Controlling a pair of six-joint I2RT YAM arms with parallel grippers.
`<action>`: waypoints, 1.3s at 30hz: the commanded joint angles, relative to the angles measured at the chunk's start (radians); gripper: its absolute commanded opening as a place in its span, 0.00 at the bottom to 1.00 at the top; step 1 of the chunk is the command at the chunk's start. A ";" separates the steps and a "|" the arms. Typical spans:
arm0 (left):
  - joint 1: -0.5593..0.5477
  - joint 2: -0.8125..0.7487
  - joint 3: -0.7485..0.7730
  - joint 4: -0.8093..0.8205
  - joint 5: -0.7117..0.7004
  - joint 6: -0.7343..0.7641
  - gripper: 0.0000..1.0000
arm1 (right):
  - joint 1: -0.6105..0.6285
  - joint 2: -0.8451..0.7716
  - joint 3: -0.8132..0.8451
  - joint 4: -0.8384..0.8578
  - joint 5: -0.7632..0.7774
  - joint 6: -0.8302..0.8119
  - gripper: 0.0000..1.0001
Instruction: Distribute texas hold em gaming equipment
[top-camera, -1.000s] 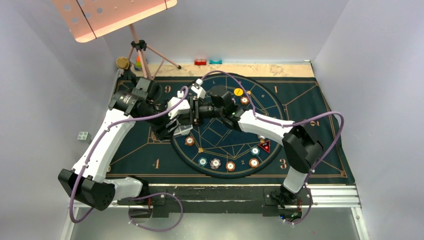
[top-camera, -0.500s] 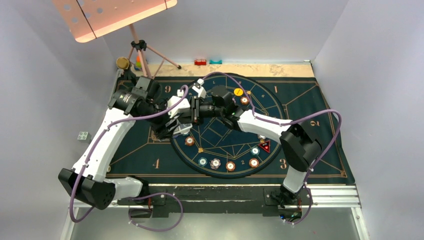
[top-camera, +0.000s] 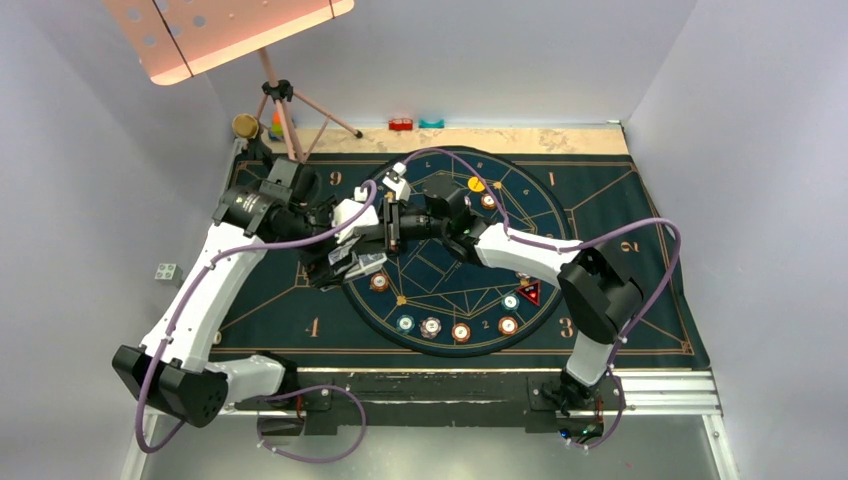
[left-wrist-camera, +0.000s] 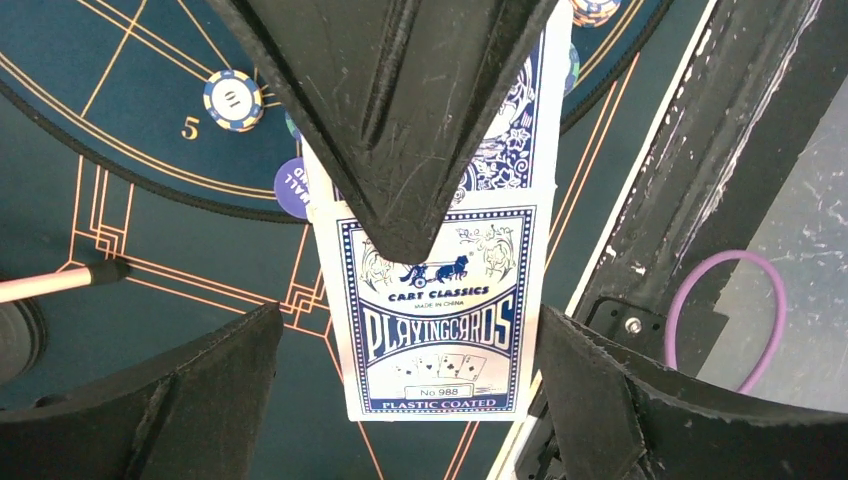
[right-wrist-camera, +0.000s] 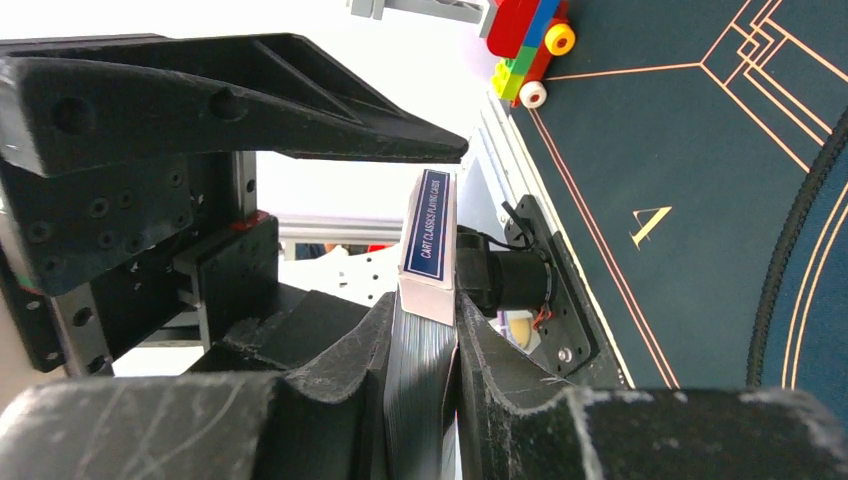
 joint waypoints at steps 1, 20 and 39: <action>-0.001 -0.013 -0.035 -0.029 0.020 0.085 1.00 | -0.008 -0.051 -0.003 0.077 -0.030 0.014 0.07; -0.002 -0.005 -0.055 0.035 0.025 0.075 0.70 | -0.010 -0.050 -0.002 0.081 -0.021 0.029 0.07; -0.003 -0.051 -0.106 0.067 0.047 0.074 0.00 | -0.010 -0.063 0.001 0.041 -0.029 0.012 0.35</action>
